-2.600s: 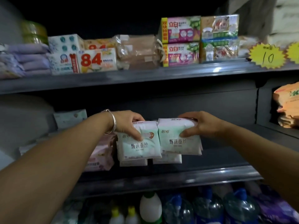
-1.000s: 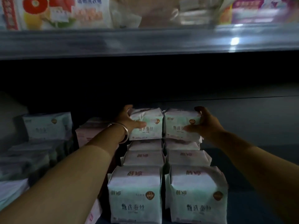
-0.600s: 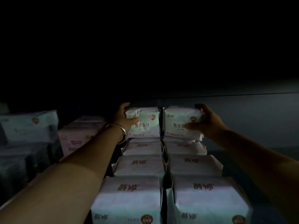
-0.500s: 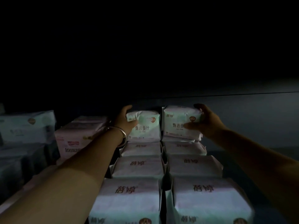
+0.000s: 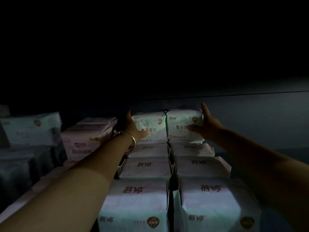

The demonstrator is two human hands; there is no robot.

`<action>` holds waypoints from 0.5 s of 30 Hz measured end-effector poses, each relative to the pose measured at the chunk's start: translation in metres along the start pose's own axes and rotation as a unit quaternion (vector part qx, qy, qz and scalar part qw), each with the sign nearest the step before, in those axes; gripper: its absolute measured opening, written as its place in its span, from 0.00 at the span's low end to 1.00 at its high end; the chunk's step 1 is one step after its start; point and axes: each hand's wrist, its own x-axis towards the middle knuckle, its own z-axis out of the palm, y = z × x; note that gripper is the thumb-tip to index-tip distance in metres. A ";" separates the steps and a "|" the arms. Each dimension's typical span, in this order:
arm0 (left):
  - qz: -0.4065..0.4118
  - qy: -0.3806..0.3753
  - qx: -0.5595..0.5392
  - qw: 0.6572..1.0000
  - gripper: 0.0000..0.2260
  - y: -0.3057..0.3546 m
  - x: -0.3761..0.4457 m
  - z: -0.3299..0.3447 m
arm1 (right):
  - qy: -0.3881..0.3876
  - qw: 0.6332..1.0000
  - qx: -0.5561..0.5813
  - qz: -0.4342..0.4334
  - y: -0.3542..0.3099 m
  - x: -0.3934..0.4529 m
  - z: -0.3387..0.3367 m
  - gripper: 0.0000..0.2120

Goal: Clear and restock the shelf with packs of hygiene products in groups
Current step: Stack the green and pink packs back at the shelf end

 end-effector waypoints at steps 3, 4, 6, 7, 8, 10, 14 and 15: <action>-0.005 -0.001 0.005 1.000 0.52 0.003 -0.006 -0.004 | 0.019 0.999 -0.034 -0.001 -0.004 -0.010 -0.007 0.47; -0.004 -0.005 0.004 1.000 0.52 0.005 -0.009 -0.006 | 0.021 0.999 -0.046 -0.003 -0.006 -0.016 -0.011 0.46; 0.006 -0.009 0.018 1.000 0.51 0.011 -0.021 -0.011 | 0.018 0.996 -0.086 -0.015 -0.008 -0.029 -0.021 0.41; 0.013 -0.014 0.036 0.999 0.50 0.015 -0.029 -0.014 | 0.018 0.994 -0.108 -0.026 -0.010 -0.038 -0.026 0.37; 0.024 -0.020 0.057 0.998 0.47 0.018 -0.039 -0.018 | 0.016 0.991 -0.127 -0.035 -0.011 -0.048 -0.031 0.33; 0.057 -0.026 0.102 0.993 0.38 0.028 -0.063 -0.026 | 0.011 0.985 -0.161 -0.053 -0.013 -0.070 -0.040 0.27; 0.119 -0.057 0.154 0.979 0.25 0.053 -0.132 -0.041 | -0.022 0.974 -0.209 -0.080 -0.014 -0.125 -0.057 0.23; 0.129 -0.063 0.163 0.976 0.24 0.059 -0.150 -0.043 | -0.026 0.974 -0.209 -0.086 -0.014 -0.140 -0.062 0.23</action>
